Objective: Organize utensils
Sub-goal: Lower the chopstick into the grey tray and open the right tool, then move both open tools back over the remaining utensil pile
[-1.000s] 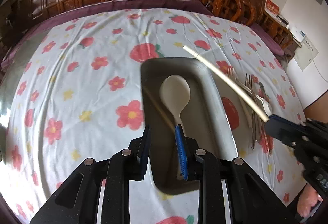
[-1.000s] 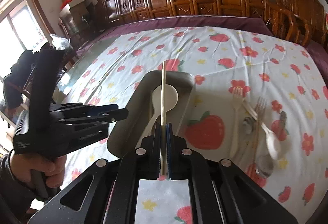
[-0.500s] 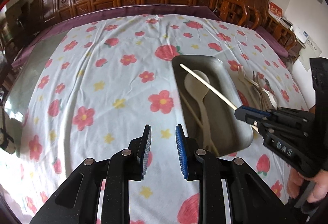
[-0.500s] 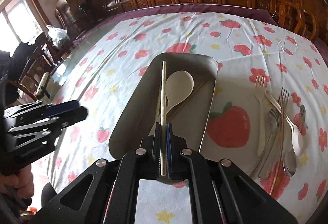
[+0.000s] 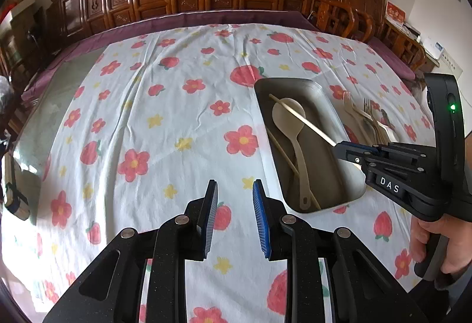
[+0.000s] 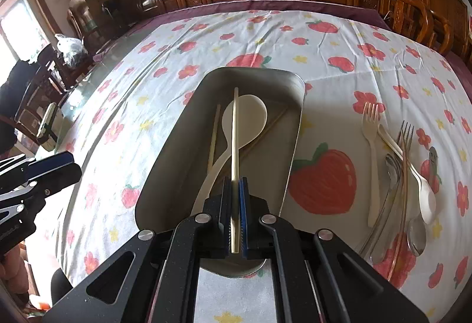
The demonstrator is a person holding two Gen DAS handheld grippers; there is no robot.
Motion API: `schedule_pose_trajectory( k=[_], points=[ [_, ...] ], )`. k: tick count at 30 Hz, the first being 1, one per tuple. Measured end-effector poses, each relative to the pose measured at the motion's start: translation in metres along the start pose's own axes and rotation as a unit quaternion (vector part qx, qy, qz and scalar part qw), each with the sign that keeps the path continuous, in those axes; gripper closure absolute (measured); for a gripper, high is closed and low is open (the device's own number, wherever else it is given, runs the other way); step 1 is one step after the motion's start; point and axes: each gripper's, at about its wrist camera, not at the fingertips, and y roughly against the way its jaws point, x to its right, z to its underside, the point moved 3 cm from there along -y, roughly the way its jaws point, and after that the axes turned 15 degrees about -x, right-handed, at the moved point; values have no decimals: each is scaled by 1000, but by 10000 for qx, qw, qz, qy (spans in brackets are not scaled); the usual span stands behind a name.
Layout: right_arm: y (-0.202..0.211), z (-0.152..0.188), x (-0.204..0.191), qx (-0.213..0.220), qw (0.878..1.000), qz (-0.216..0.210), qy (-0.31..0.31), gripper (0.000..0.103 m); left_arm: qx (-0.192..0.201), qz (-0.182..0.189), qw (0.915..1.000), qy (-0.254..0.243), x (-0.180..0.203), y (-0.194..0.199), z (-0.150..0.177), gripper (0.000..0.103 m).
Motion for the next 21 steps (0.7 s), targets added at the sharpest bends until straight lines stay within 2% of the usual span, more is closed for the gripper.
schedule_pose_trajectory(
  k=[3, 11, 21],
  points=[
    [5, 1, -3, 45, 9999, -136, 66, 95, 8, 7, 10000, -17, 4, 1, 1, 80],
    [34, 17, -1, 242, 9991, -133, 311, 95, 74, 30, 9999, -69, 21, 10, 0, 80],
    [86, 59, 39, 425, 9982, 73, 416, 95, 176, 151, 9996, -129, 54, 19, -2, 78]
  ],
)
